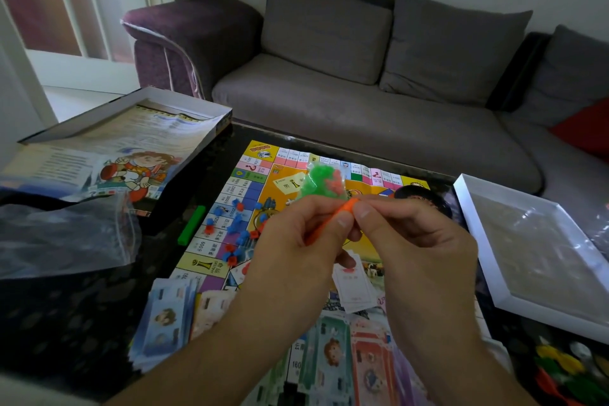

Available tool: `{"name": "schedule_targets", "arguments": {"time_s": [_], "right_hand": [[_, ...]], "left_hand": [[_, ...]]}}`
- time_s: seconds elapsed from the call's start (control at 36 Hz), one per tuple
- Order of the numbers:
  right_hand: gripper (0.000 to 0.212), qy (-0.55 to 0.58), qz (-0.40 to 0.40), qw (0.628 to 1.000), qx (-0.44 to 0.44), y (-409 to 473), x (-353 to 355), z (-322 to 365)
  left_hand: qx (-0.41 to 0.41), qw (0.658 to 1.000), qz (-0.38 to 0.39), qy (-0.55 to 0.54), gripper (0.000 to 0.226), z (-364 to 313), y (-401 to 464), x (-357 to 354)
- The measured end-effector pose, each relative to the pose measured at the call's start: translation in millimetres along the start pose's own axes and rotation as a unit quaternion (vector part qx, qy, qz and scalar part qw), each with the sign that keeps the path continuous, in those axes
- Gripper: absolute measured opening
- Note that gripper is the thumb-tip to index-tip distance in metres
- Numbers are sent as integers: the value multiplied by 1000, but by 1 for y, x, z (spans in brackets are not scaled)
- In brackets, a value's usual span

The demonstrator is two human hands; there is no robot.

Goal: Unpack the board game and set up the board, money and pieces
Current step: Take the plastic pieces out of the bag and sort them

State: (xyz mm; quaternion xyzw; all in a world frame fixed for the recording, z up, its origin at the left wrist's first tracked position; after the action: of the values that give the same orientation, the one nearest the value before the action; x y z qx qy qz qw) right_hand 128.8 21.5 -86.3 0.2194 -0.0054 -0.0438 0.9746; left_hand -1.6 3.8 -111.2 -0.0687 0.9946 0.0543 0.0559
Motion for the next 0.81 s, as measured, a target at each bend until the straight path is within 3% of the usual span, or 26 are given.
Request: {"name": "schedule_targets", "arguments": {"time_s": [0.28,0.42,0.5,0.61,0.72,0.81], "right_hand": [[15,-41,65,997,10,2,2,-2],[29,-93,123,988,-27,2,-1,-5],[24,-114,111,984,-77,1,-3,-12],[21,-145,110,974,-138,-4,-4,-23],[19,-161,127,965,-163,-7,-9,-26],[18,-175,140,961,-160,-10,-13,-27]], "left_hand": [[38,996,14,81,14,-1,5,10],[104,989,38,95,17,-7,17,23],[95,982,-2,164,11,-11,27,40],[102,949,-90,283,5,-5,48,84],[120,878,-160,436,9,7,68,133],[142,843,-188,485,15,11,73,157]]}}
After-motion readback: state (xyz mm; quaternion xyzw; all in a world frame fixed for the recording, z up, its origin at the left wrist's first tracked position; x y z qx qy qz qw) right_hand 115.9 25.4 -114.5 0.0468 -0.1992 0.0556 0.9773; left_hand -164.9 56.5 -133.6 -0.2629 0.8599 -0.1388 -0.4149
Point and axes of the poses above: each hand's wrist, its own y-axis towards the middle knuckle, its own x-axis out of the back of the hand, z = x × y, the point moved 2 cm from there along y, towards the middle knuckle, and after that the axes turned 5 degrees about x, right-handed, at the moved point
